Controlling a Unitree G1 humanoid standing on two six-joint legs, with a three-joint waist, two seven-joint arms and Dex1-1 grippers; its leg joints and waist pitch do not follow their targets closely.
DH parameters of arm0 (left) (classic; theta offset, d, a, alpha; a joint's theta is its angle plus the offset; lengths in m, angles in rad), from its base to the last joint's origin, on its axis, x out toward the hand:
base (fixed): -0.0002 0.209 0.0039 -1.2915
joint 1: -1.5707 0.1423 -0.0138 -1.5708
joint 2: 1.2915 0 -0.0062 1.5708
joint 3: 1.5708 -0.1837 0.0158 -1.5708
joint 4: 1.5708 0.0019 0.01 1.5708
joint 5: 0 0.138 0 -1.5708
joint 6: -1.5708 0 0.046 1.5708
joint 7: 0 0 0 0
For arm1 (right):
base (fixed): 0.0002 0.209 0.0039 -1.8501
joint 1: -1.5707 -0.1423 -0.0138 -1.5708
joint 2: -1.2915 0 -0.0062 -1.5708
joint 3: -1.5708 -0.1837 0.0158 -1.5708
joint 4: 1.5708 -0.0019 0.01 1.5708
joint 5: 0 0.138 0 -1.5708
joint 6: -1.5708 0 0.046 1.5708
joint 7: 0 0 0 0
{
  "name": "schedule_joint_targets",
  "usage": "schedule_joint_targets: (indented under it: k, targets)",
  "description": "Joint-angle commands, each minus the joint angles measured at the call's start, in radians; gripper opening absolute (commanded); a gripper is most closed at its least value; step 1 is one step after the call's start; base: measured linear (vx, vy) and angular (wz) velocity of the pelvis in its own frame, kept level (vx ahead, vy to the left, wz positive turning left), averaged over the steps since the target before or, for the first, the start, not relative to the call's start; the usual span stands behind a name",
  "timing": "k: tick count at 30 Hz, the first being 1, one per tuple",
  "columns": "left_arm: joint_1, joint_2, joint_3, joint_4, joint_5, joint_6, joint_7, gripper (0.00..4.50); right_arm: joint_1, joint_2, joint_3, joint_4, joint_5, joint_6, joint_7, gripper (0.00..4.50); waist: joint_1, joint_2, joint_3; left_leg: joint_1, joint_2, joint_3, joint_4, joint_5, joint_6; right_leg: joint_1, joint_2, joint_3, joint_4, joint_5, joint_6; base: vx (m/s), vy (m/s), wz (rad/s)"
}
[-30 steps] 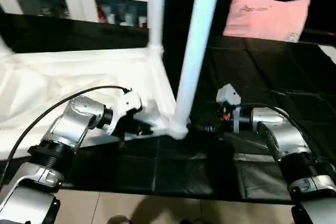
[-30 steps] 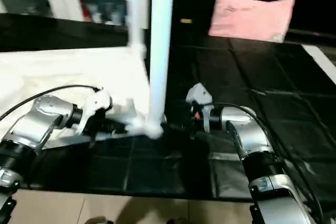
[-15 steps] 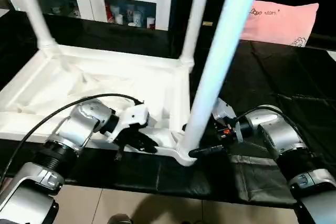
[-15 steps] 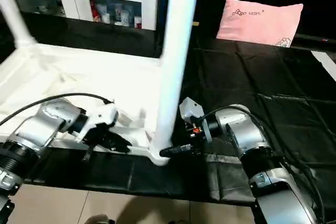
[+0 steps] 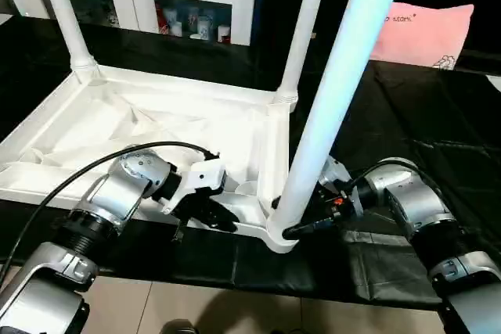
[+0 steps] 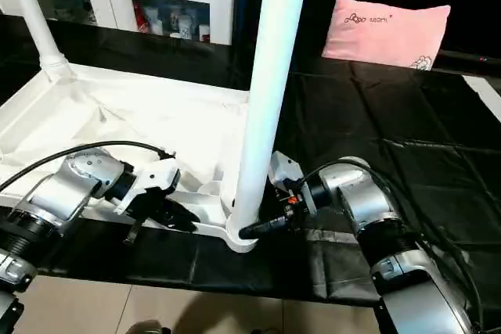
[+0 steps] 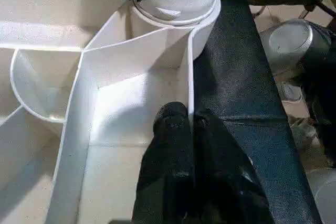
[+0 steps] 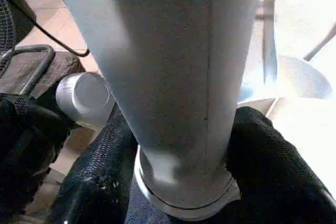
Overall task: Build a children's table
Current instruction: Rotate leg to tighten
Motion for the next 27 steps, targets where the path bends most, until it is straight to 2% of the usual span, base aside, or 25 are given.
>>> schedule_joint_targets:
  k: [1,8,13,14,15,17,18,20,21,22,23,24,25,26,27]
  targets:
    - [-0.031,-0.009,-0.028,-0.007,0.008,-0.019,-0.031,0.00,-0.021,-0.016,0.006,0.001,0.010,0.004,0.011,2.33,-0.005,0.007,-0.074,0.004,0.018,0.007,-0.065,-0.181,0.032,0.060,-0.070,0.045,-0.068,-0.282,-0.187,0.000,0.000,0.00]
    - [-0.031,-0.013,-0.023,0.003,0.012,-0.020,-0.014,0.00,-0.011,-0.018,0.007,-0.015,0.018,0.019,0.011,2.08,-0.006,0.009,-0.072,0.007,0.019,0.005,-0.066,-0.203,0.027,0.057,-0.071,0.045,-0.073,-0.329,-0.174,0.000,0.000,0.00]
    - [-0.027,-0.038,0.006,0.003,0.006,0.043,0.062,0.00,0.019,0.011,-0.032,-0.048,0.024,0.076,-0.060,2.04,-0.005,0.009,-0.072,0.005,0.018,0.006,-0.066,-0.199,0.024,0.059,-0.069,0.045,-0.072,-0.308,-0.179,0.000,0.000,0.00]
    - [-0.027,-0.045,0.013,0.002,0.003,0.059,0.079,0.00,0.024,0.018,-0.038,-0.055,0.024,0.089,-0.084,2.04,-0.006,0.012,-0.071,0.005,0.017,0.006,-0.066,-0.202,0.020,0.059,-0.069,0.046,-0.071,-0.313,-0.177,0.000,0.000,0.00]
    - [-0.029,-0.064,0.028,-0.002,0.000,0.095,0.122,0.00,0.033,0.037,-0.049,-0.064,0.020,0.120,-0.158,2.04,-0.007,0.018,-0.072,0.006,0.015,0.004,-0.066,-0.213,0.015,0.059,-0.070,0.044,-0.074,-0.339,-0.170,0.000,0.000,0.00]
    - [-0.034,-0.085,0.043,-0.001,-0.001,0.132,0.170,0.00,0.038,0.056,-0.057,-0.068,0.011,0.137,-0.227,2.03,-0.014,0.012,-0.069,0.007,0.014,0.002,-0.069,-0.225,0.004,0.058,-0.068,0.044,-0.079,-0.369,-0.156,0.000,0.000,0.00]
    - [-0.041,-0.110,0.059,0.002,-0.006,0.171,0.215,0.00,0.037,0.080,-0.067,-0.063,0.001,0.152,-0.302,2.02,-0.015,0.013,-0.069,0.007,0.013,0.001,-0.069,-0.227,0.001,0.059,-0.070,0.042,-0.081,-0.386,-0.150,0.000,0.000,0.00]
    - [-0.061,-0.165,0.097,0.016,-0.014,0.246,0.322,0.00,0.025,0.138,-0.091,-0.038,-0.023,0.174,-0.463,2.00,-0.027,0.015,-0.067,0.008,0.009,0.000,-0.069,-0.246,-0.013,0.054,-0.069,0.040,-0.089,-0.452,-0.127,0.000,0.000,0.00]
    - [-0.066,-0.177,0.105,0.019,-0.015,0.260,0.343,0.00,0.022,0.150,-0.095,-0.032,-0.028,0.177,-0.495,2.00,-0.035,0.009,-0.069,0.003,0.005,-0.003,-0.067,-0.239,-0.017,0.060,-0.071,0.037,-0.091,-0.482,-0.111,0.000,0.000,0.00]
    - [-0.066,-0.177,0.105,0.019,-0.015,0.260,0.343,0.00,0.022,0.150,-0.095,-0.032,-0.028,0.177,-0.495,1.99,-0.040,0.008,-0.071,-0.005,0.004,-0.007,-0.069,-0.225,-0.015,0.067,-0.072,0.034,-0.092,-0.489,-0.097,0.000,0.000,0.00]
    - [-0.080,-0.207,0.123,0.031,-0.012,0.292,0.405,0.00,0.004,0.194,-0.113,-0.004,-0.037,0.205,-0.598,1.97,-0.043,0.010,-0.072,-0.006,0.005,-0.007,-0.069,-0.220,-0.011,0.067,-0.072,0.034,-0.092,-0.477,-0.095,0.000,0.000,0.00]
    - [-0.088,-0.220,0.129,0.036,-0.008,0.304,0.432,0.00,-0.003,0.219,-0.122,0.005,-0.040,0.222,-0.645,1.97,-0.049,0.012,-0.072,-0.004,0.006,-0.005,-0.069,-0.215,-0.011,0.062,-0.070,0.037,-0.090,-0.454,-0.103,0.000,0.000,0.00]
    - [-0.112,-0.260,0.151,0.059,0.003,0.338,0.520,0.00,-0.024,0.293,-0.140,0.032,-0.051,0.261,-0.774,1.96,-0.059,0.011,-0.074,-0.001,0.004,-0.004,-0.066,-0.210,-0.013,0.060,-0.068,0.037,-0.087,-0.420,-0.123,0.000,0.000,0.00]
    - [-0.116,-0.267,0.156,0.063,0.005,0.345,0.536,0.00,-0.027,0.306,-0.142,0.034,-0.054,0.268,-0.795,1.96,-0.067,0.012,-0.072,-0.001,0.001,-0.004,-0.066,-0.210,-0.016,0.057,-0.066,0.037,-0.089,-0.416,-0.131,0.000,0.000,0.00]
    - [-0.123,-0.279,0.163,0.069,0.007,0.357,0.564,0.00,-0.032,0.328,-0.146,0.038,-0.058,0.279,-0.832,1.96,-0.071,0.011,-0.075,-0.003,0.000,-0.003,-0.063,-0.203,-0.011,0.061,-0.067,0.038,-0.087,-0.407,-0.131,0.000,0.000,0.00]
